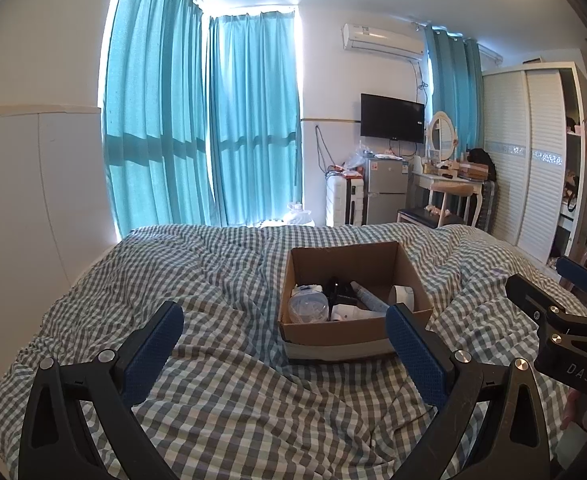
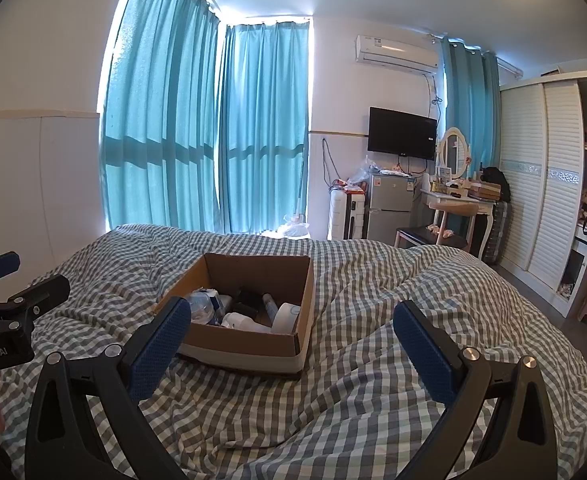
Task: Organize objects
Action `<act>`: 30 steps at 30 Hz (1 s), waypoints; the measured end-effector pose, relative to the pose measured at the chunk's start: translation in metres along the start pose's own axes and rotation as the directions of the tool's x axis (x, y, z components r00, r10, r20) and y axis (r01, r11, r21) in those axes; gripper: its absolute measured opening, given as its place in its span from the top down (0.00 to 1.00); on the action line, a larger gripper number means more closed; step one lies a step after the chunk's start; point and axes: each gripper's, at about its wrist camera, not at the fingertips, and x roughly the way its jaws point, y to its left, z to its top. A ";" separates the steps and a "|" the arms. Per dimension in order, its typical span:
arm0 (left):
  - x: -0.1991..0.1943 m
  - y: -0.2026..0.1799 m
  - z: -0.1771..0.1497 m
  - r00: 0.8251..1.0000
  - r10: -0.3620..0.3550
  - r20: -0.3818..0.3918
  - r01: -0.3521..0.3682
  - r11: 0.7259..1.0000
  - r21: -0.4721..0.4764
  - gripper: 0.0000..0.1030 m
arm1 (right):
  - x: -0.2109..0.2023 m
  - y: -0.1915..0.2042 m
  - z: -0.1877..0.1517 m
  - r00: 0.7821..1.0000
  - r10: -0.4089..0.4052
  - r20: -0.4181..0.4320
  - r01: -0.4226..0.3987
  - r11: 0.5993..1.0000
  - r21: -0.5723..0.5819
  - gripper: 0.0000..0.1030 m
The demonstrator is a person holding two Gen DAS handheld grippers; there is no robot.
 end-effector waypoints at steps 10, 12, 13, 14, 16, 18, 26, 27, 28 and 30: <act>0.003 0.003 -0.002 1.000 0.023 -0.003 -0.023 1.000 -0.004 0.00 | 0.002 0.002 -0.002 1.000 -0.007 -0.011 0.007 1.000 -0.002 0.01; 0.003 0.003 -0.003 1.000 0.027 -0.006 -0.027 1.000 -0.003 0.00 | 0.002 0.002 -0.003 1.000 -0.009 -0.011 0.009 1.000 -0.001 0.01; 0.004 0.003 -0.003 1.000 0.026 -0.009 -0.026 1.000 -0.003 0.00 | 0.002 0.002 -0.003 1.000 -0.009 -0.012 0.009 1.000 0.000 0.01; 0.004 0.003 -0.003 1.000 0.022 -0.013 -0.022 1.000 -0.004 0.00 | 0.003 0.002 -0.003 1.000 -0.010 -0.013 0.010 1.000 0.001 0.01; 0.003 0.002 -0.004 1.000 0.017 -0.011 -0.017 1.000 -0.004 0.00 | 0.003 0.002 -0.003 1.000 -0.011 -0.013 0.011 1.000 0.002 0.01; 0.002 0.001 -0.004 1.000 0.020 -0.008 -0.020 1.000 0.000 0.00 | 0.003 0.002 -0.003 1.000 -0.009 -0.014 0.009 1.000 0.004 0.01; 0.003 0.001 -0.005 1.000 0.026 -0.011 -0.026 1.000 0.005 0.00 | 0.004 0.006 -0.006 1.000 -0.007 -0.024 0.007 1.000 0.004 0.01; 0.003 0.001 -0.005 1.000 0.024 -0.014 -0.024 1.000 0.005 0.00 | 0.004 0.007 -0.006 1.000 -0.007 -0.025 0.007 1.000 0.002 0.01; 0.003 0.001 -0.005 1.000 0.022 -0.016 -0.022 1.000 0.005 0.00 | 0.004 0.007 -0.007 1.000 -0.007 -0.026 0.007 1.000 0.001 0.01; 0.002 0.000 -0.006 1.000 0.025 -0.012 -0.025 1.000 0.005 0.00 | 0.005 0.007 -0.007 1.000 -0.008 -0.028 0.008 1.000 0.001 0.01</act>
